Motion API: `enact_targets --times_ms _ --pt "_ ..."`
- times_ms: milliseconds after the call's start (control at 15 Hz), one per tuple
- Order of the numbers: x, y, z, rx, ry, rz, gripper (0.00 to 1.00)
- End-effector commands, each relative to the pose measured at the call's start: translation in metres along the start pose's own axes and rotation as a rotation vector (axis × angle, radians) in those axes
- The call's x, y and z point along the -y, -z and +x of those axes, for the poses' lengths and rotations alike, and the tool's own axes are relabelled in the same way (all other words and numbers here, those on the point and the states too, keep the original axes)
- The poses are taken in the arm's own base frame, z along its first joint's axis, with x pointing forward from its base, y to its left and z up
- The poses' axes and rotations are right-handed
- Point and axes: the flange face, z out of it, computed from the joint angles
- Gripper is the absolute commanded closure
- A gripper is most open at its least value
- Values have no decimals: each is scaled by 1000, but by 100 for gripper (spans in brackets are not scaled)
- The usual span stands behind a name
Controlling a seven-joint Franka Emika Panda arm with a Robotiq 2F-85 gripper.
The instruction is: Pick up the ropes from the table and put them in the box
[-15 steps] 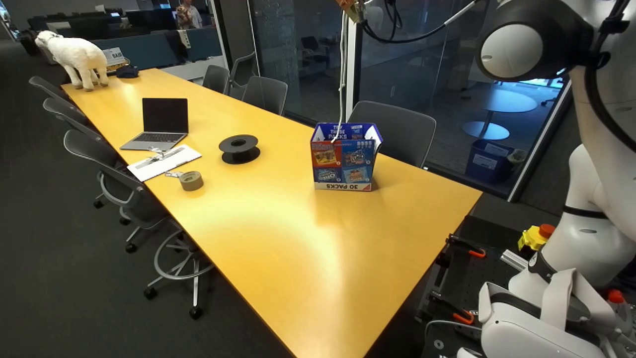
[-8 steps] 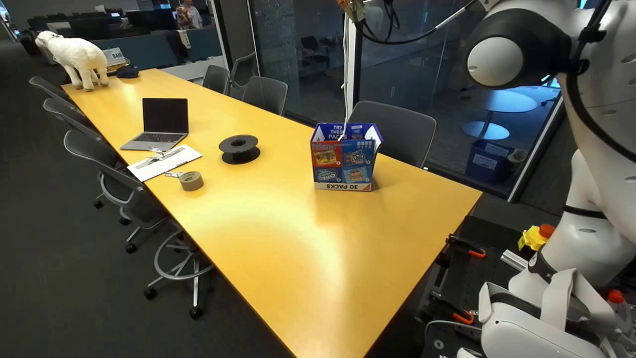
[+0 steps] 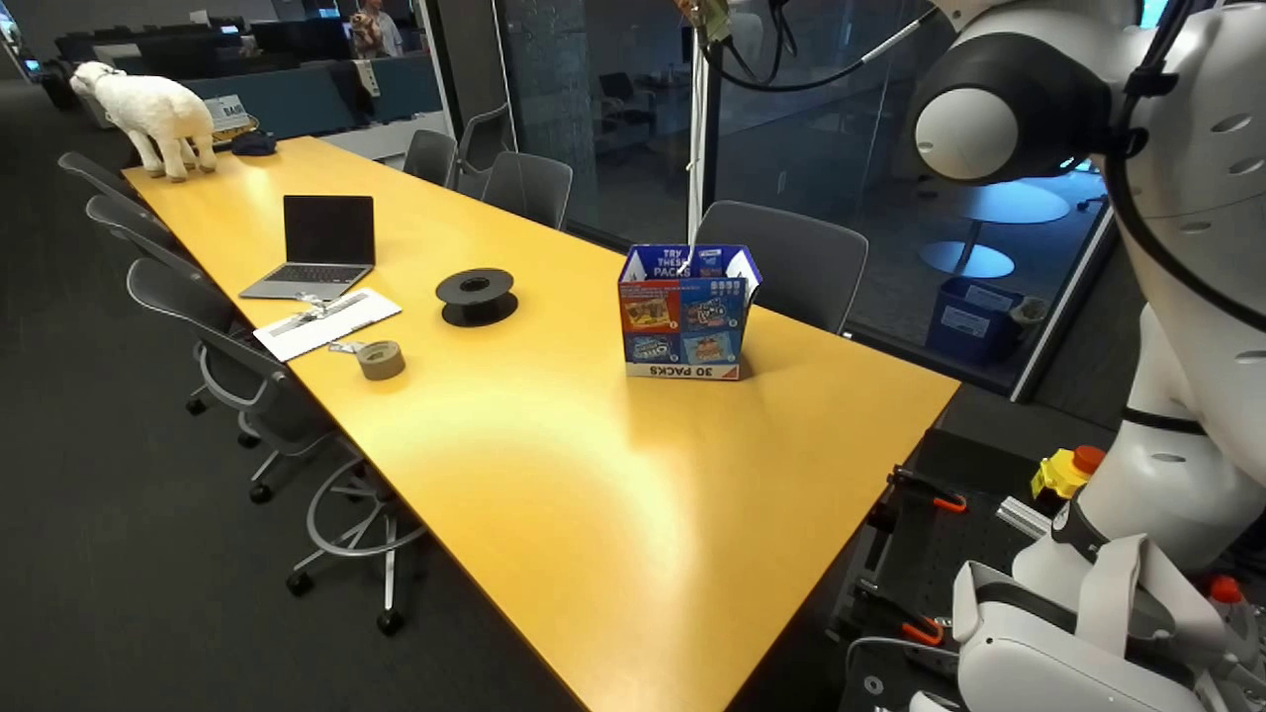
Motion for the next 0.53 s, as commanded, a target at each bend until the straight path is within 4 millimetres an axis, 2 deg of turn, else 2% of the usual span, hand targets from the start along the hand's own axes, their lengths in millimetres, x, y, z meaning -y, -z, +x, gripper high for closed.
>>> enact_targets --times_ms 0,467 --pt "0 2 5 -30 0 -17 98" --pt "-10 -2 -1 17 17 -65 98"
